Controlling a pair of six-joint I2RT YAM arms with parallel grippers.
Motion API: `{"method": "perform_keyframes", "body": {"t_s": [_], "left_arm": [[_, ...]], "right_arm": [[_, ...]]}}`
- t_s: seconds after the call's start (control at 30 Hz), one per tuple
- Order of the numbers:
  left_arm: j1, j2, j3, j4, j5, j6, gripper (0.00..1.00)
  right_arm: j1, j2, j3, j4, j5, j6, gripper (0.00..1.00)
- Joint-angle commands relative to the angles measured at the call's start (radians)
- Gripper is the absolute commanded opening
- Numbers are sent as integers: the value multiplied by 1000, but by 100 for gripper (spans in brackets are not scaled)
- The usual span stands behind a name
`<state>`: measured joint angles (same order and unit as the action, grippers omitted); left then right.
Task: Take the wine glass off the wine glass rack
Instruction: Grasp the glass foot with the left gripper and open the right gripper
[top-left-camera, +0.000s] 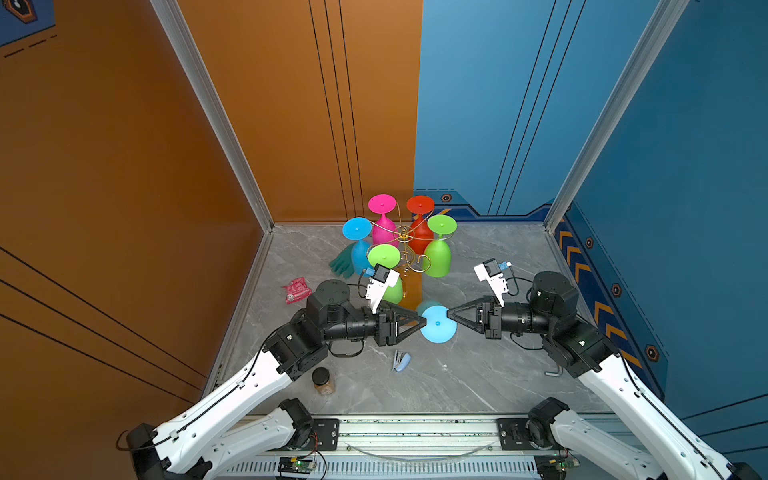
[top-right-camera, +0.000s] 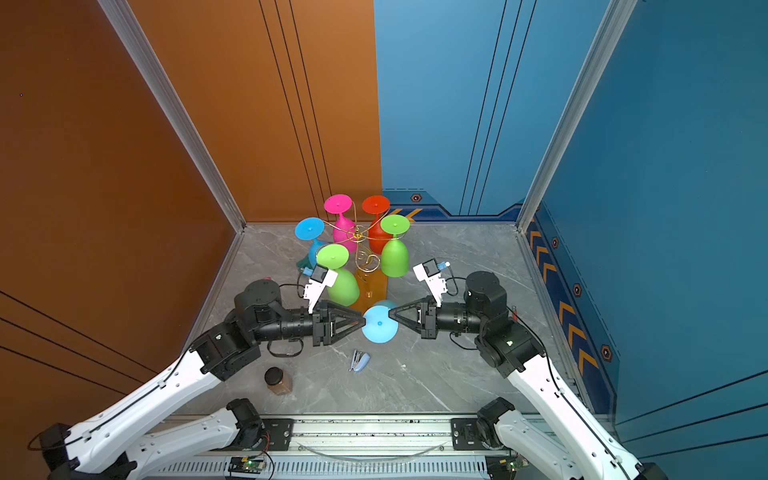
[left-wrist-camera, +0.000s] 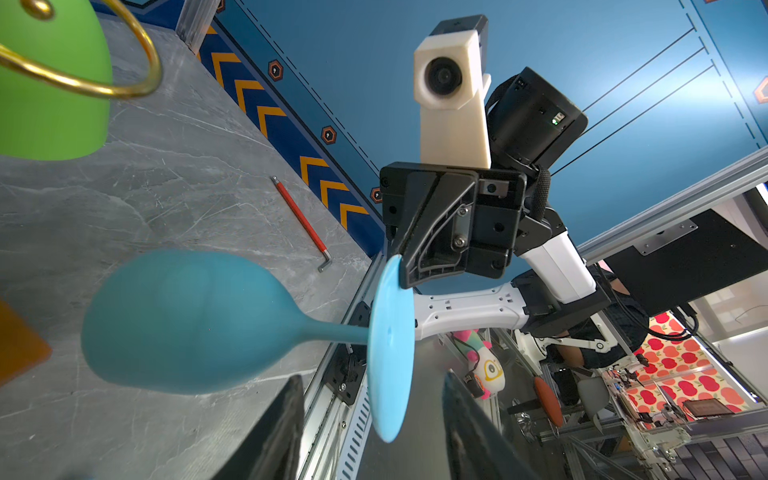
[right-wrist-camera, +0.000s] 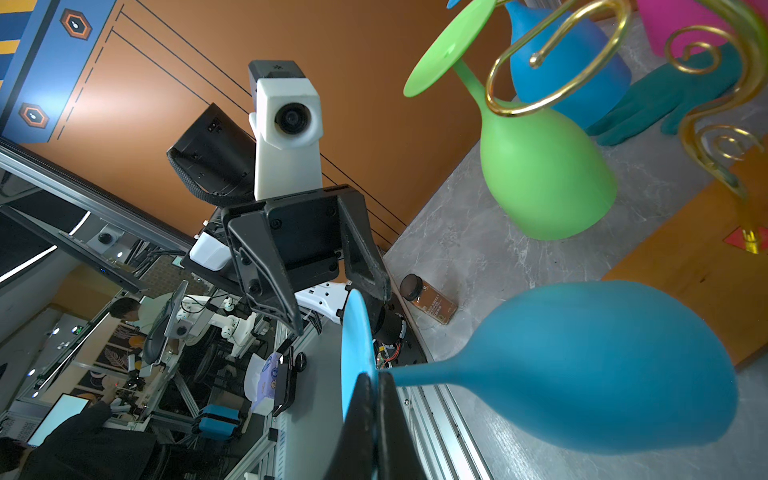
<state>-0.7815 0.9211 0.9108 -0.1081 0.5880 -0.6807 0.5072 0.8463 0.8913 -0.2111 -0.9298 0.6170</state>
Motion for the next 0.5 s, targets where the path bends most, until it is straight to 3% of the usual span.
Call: {"method": "perform_keyframes", "body": {"t_s": [0.0, 0.23, 0.47], "left_arm": [[-15, 16, -7, 40, 36, -6, 49], [-29, 44, 5, 54, 58, -12, 32], [-32, 44, -5, 53, 61, -11, 26]], "right_arm": [[14, 0, 22, -9, 27, -36, 0], [24, 6, 21, -9, 43, -46, 0], [24, 11, 18, -9, 63, -50, 0]]}}
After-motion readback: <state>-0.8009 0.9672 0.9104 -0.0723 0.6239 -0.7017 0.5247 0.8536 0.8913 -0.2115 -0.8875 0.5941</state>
